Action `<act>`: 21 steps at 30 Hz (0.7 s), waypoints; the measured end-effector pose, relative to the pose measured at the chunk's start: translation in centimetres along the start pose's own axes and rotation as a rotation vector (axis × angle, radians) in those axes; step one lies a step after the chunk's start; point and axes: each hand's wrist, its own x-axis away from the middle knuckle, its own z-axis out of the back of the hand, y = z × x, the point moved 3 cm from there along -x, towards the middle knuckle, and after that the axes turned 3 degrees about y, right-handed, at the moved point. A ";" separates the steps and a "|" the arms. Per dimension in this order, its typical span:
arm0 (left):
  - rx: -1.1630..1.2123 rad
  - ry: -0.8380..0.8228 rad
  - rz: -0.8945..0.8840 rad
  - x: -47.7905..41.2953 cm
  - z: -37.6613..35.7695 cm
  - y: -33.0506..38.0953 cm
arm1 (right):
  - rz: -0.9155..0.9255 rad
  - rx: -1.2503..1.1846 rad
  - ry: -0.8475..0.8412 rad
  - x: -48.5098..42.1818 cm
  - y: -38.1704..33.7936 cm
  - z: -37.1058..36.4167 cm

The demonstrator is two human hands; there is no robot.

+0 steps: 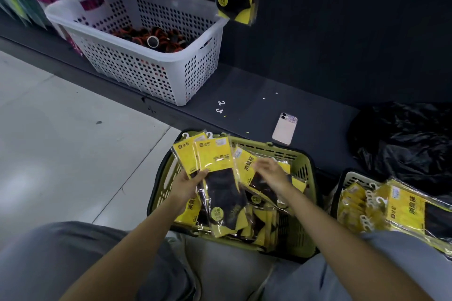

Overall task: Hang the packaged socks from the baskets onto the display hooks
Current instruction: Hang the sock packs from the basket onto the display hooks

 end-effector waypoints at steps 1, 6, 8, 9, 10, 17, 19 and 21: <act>0.004 0.041 -0.018 -0.2 0.4 0.2 | 0.012 0.087 0.098 -0.8 0.4 1.4; -0.017 0.160 -0.079 -0.8 1.6 0.8 | 0.004 0.498 0.126 -1.6 3.6 3.0; -0.003 0.182 -0.098 -0.7 1.7 1.3 | 0.047 0.588 0.145 -1.7 3.6 2.5; -0.008 0.195 -0.117 -0.6 1.8 1.8 | 0.071 0.582 0.134 -1.8 3.2 2.1; -0.026 0.206 -0.147 -0.6 1.8 2.6 | 0.085 0.552 0.111 -1.8 2.6 1.9; -0.069 0.234 -0.325 0.1 2.6 9.9 | 0.090 0.250 -0.009 0.0 0.0 1.1; -0.059 0.245 -0.377 0.2 3.4 12.5 | 0.081 0.121 0.053 0.4 -1.3 2.0; -0.059 0.253 -0.421 0.3 4.1 15.1 | 0.127 0.003 0.100 0.6 -3.7 2.9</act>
